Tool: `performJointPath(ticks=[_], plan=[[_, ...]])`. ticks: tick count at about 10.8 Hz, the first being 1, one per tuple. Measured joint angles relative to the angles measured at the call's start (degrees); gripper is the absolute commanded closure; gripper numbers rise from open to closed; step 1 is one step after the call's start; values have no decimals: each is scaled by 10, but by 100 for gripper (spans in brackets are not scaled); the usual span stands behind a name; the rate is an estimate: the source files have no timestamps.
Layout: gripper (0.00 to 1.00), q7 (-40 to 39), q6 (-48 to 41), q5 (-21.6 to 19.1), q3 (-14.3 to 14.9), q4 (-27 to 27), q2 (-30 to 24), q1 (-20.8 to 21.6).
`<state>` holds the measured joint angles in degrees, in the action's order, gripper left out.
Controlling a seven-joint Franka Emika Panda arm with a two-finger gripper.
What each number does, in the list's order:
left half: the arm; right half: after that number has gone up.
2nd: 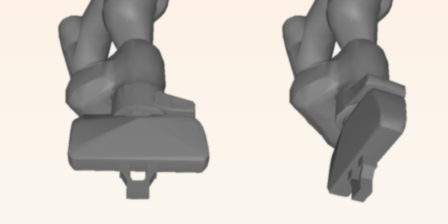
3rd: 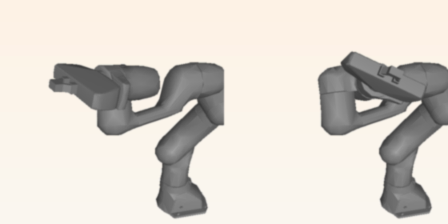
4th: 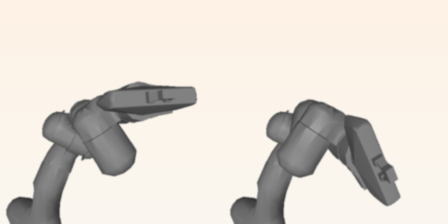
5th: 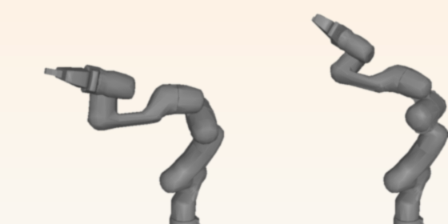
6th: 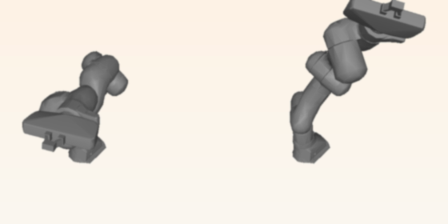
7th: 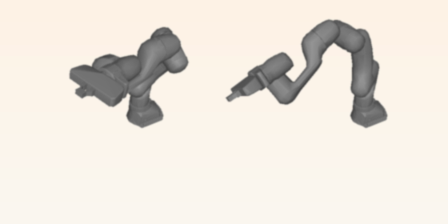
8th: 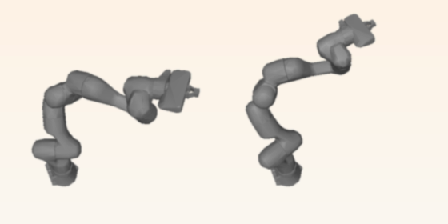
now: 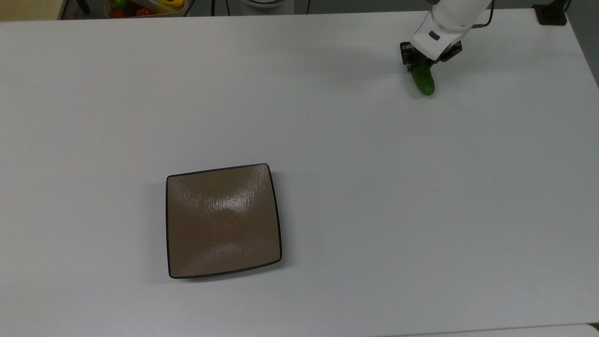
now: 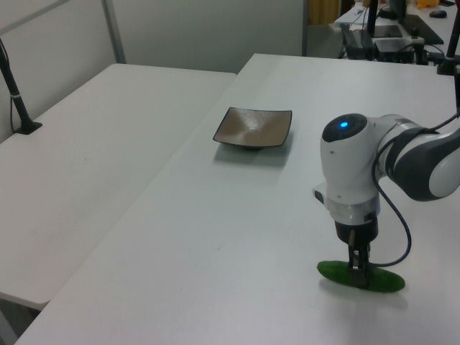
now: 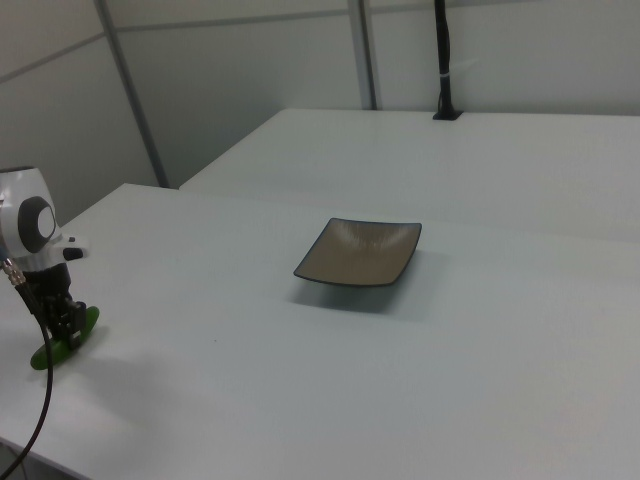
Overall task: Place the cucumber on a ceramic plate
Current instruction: 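Close the gripper around the middle of the cucumber, then lift the cucumber and carry it toward the square brown plate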
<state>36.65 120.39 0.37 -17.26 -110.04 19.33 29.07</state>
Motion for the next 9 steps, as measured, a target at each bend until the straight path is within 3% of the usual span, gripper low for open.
performJointPath(ticks=[7, 9], plan=[[86, -42, -103, -4, 3, 23, -137, -91], [84, -99, -170, -37, 22, 42, -183, -117]])
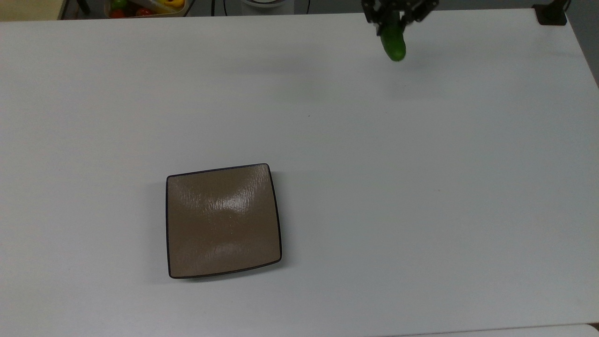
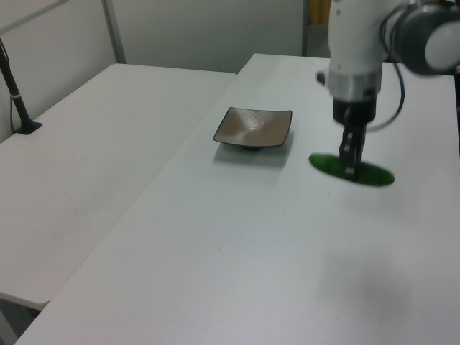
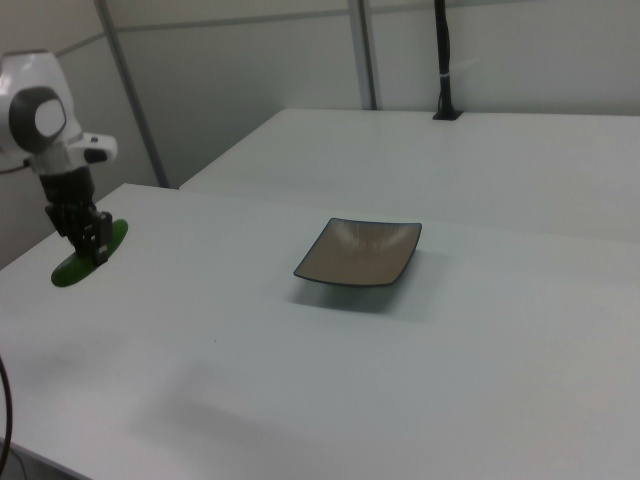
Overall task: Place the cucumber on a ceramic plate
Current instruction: 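Lift the cucumber and carry it toward the square brown plate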
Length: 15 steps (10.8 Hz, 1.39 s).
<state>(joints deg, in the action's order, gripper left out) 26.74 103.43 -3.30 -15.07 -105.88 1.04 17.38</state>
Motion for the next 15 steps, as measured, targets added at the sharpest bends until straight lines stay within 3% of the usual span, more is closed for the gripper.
performJointPath(ticks=[4, 8, 10, 15], plan=[[84, -156, -114, -30, 91, 29, -53, -7], [85, -287, -126, -30, 180, 31, -55, -9], [85, -333, -123, -30, 211, 30, -51, -9], [85, -358, 83, -30, 254, 31, 14, -14]])
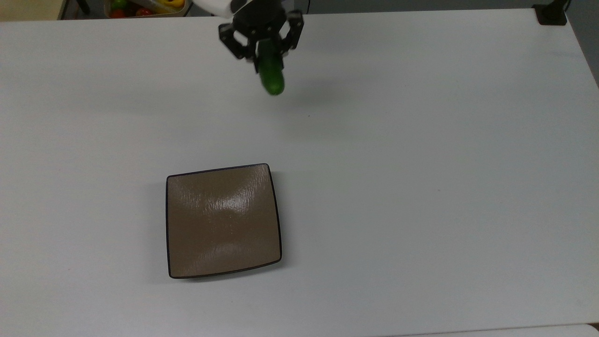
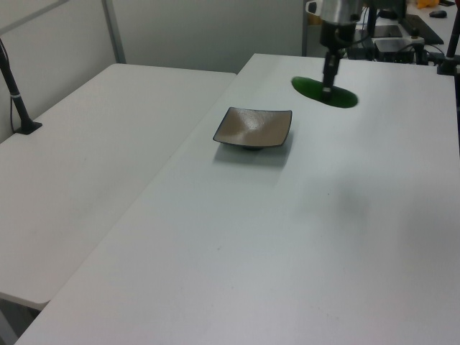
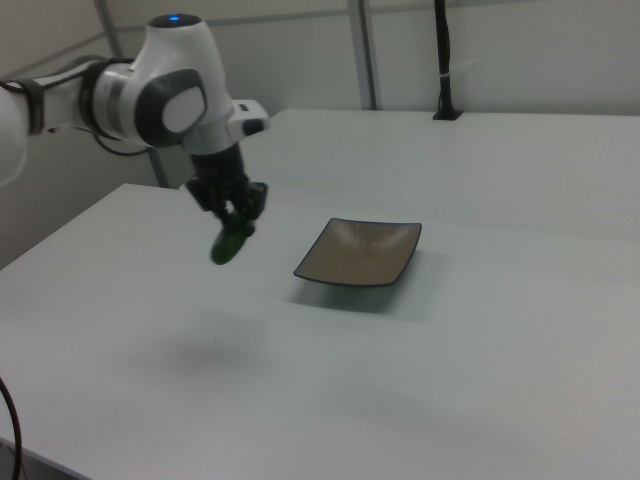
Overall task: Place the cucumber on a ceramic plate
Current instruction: 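Lift the cucumber and carry it toward the square brown plate, then lower the cucumber onto the plate and open the gripper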
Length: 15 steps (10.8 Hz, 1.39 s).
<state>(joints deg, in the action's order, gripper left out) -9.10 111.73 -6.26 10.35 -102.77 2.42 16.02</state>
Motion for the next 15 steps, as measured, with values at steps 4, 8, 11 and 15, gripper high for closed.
performJointPath(ticks=[4, 8, 11, 15], plan=[[85, -26, 145, 0, 6, 44, 74, -58], [84, -26, 314, 0, 0, 90, 192, -67], [79, -26, 412, 0, -12, 121, 279, -70], [40, -20, 471, 0, -30, 143, 338, -70]])
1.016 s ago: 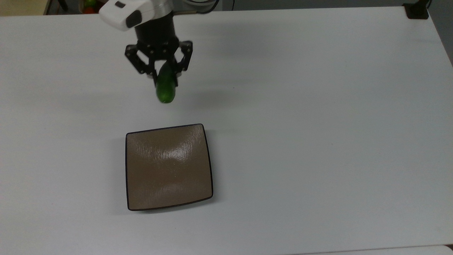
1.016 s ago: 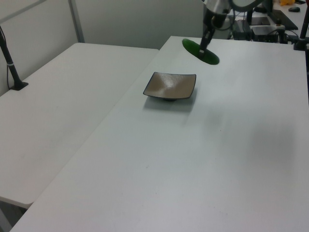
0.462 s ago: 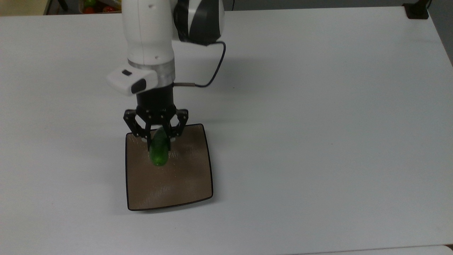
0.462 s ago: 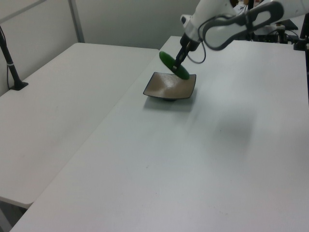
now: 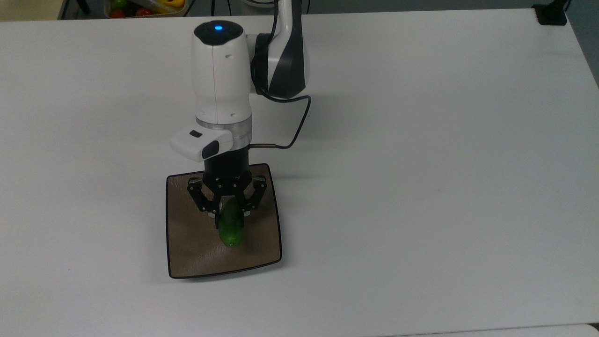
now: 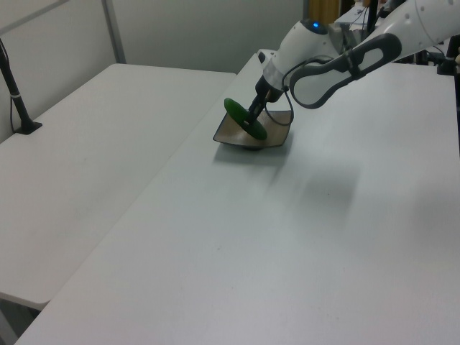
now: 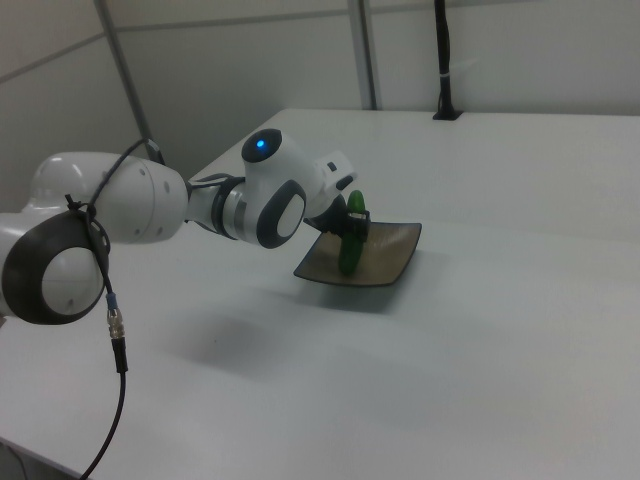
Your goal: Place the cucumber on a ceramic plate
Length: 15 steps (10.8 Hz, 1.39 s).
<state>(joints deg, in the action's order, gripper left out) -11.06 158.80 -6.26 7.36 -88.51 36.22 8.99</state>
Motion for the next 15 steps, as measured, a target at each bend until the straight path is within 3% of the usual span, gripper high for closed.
performJointPath(ticks=[2, 3, 6, 9, 11, 15], plan=[[7, 1, 3, 0, 0, 16, 14, -5], [0, 2, 3, 0, 0, 16, 15, -8], [0, 2, 3, 0, 0, 20, 6, -10], [0, 3, -15, 0, 0, 5, -52, -11], [0, 7, -116, 0, 0, -6, -116, -17], [0, 20, -404, -1, 1, -12, -278, -61]])
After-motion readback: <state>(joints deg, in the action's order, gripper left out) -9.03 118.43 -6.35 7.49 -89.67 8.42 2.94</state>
